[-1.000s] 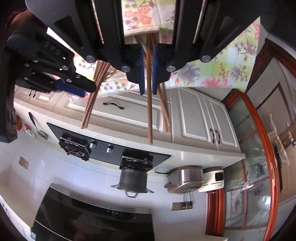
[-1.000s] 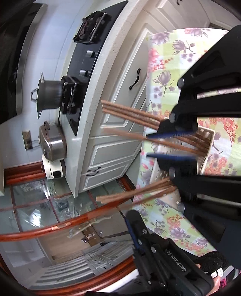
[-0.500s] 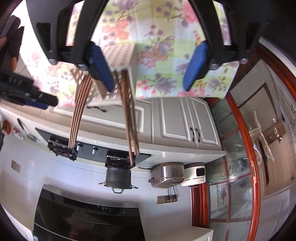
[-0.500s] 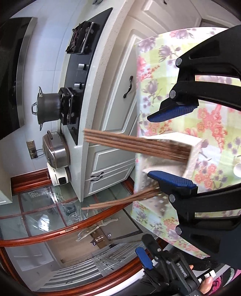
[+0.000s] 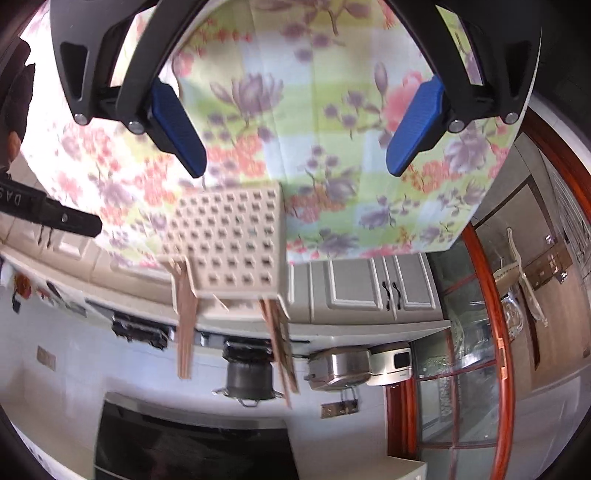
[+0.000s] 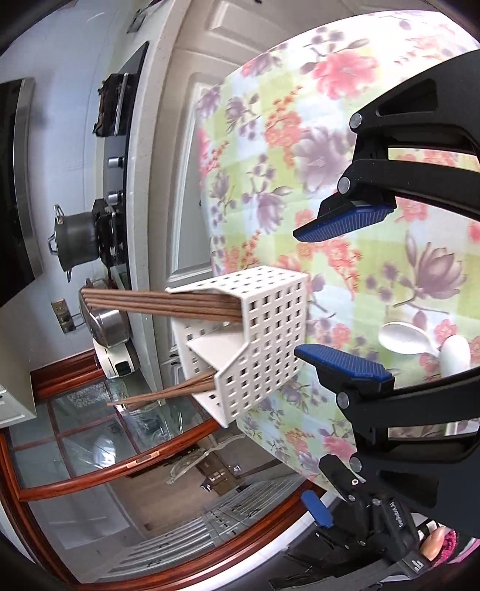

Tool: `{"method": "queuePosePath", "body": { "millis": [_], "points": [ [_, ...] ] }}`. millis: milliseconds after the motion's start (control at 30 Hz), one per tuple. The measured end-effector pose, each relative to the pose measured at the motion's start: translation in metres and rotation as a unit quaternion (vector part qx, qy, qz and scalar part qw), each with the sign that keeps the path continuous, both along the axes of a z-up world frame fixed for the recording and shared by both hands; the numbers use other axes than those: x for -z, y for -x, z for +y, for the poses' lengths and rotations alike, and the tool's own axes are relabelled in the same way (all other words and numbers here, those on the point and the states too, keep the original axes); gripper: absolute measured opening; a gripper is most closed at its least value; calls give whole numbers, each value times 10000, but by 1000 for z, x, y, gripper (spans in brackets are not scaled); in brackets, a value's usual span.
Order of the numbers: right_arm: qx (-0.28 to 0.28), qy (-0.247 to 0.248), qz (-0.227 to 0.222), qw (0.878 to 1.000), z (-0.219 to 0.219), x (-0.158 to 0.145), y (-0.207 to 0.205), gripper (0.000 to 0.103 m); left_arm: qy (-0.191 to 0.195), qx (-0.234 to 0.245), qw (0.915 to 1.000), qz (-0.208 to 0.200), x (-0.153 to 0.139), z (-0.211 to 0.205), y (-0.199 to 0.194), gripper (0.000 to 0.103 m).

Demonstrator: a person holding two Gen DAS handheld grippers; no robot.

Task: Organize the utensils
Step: 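Withdraw both grippers from the caddy toward the white spoons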

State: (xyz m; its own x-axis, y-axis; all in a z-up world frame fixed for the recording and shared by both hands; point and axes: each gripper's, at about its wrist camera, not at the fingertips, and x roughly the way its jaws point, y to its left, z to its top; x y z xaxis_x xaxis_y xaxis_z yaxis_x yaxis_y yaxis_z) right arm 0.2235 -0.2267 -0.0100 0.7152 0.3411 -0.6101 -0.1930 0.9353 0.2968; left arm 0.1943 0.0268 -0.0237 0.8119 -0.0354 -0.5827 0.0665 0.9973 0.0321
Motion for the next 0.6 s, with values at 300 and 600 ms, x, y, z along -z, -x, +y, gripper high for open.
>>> {"method": "queuePosePath", "body": {
  "millis": [300, 600],
  "points": [
    [-31, 8, -14, 10000, -8, 28, 48, 62, -7, 158, 9995, 267, 32, -20, 31, 95],
    [-43, 191, 119, 9997, -15, 48, 72, 62, -206, 258, 9988, 363, 45, -32, 50, 95]
  ]
}}
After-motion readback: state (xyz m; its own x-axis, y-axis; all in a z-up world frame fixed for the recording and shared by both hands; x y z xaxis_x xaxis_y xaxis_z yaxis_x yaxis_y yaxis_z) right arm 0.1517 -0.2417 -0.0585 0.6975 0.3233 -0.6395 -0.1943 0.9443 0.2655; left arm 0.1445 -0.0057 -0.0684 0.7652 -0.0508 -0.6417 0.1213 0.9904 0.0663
